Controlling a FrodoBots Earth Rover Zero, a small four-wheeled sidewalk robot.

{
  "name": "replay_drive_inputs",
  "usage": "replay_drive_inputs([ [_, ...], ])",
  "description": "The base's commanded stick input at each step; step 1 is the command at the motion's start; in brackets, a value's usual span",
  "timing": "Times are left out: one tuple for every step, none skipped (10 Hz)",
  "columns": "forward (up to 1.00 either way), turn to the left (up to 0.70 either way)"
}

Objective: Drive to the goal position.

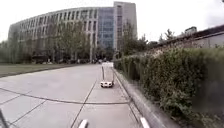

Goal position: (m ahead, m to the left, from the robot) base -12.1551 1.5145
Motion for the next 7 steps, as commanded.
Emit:
replay_drive_inputs([
  [0.0, 0.5],
  [0.0, 0.5],
  [0.0, 0.5],
  [0.0, 0.5],
  [0.0, 0.5],
  [0.0, 0.5],
  [0.0, 0.5],
])
